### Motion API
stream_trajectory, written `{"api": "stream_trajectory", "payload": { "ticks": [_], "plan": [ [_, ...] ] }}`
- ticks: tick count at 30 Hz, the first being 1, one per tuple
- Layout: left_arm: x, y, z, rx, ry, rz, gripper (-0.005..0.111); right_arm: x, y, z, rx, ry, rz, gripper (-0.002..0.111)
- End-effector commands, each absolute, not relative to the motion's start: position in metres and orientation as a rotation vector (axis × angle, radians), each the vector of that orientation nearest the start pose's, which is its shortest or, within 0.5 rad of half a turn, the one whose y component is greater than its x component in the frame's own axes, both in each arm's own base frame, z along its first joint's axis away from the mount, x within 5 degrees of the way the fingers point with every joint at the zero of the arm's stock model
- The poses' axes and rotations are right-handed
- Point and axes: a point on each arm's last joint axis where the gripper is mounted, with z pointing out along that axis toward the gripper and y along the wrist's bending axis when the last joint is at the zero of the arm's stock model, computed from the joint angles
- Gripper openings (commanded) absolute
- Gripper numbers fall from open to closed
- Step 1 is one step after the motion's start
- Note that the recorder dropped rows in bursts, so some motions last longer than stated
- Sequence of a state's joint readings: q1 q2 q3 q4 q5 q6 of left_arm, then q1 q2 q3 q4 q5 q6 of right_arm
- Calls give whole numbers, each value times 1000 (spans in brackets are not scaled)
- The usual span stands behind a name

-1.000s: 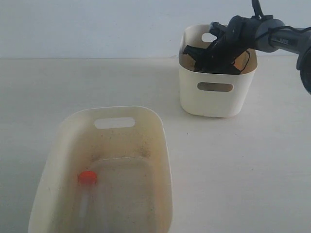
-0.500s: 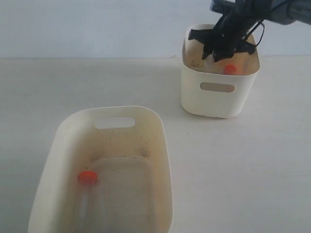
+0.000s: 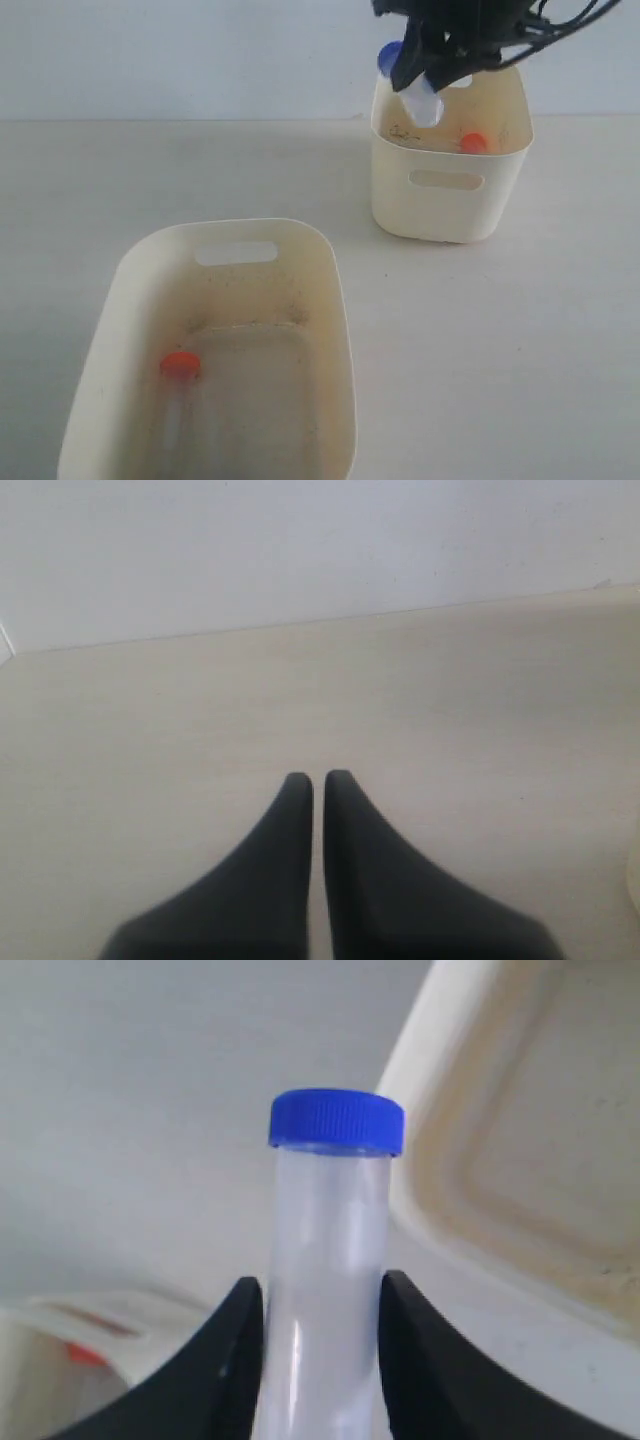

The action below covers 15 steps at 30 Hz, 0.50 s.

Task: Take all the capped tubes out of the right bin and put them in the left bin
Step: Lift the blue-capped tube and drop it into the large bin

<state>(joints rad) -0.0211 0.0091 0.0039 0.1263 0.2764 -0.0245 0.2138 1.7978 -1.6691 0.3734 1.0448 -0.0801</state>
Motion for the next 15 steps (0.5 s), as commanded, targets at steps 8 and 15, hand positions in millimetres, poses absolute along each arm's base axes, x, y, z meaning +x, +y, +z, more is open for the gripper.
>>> {"api": "stream_trajectory", "payload": {
  "ticks": [8,15],
  "plan": [
    [56,2,189,65,1750,71,4,255,175,310,-487,2545,750,0],
    [56,2,189,65,1750,71,4,223,212,268,-549,2560,808,0]
  ]
}}
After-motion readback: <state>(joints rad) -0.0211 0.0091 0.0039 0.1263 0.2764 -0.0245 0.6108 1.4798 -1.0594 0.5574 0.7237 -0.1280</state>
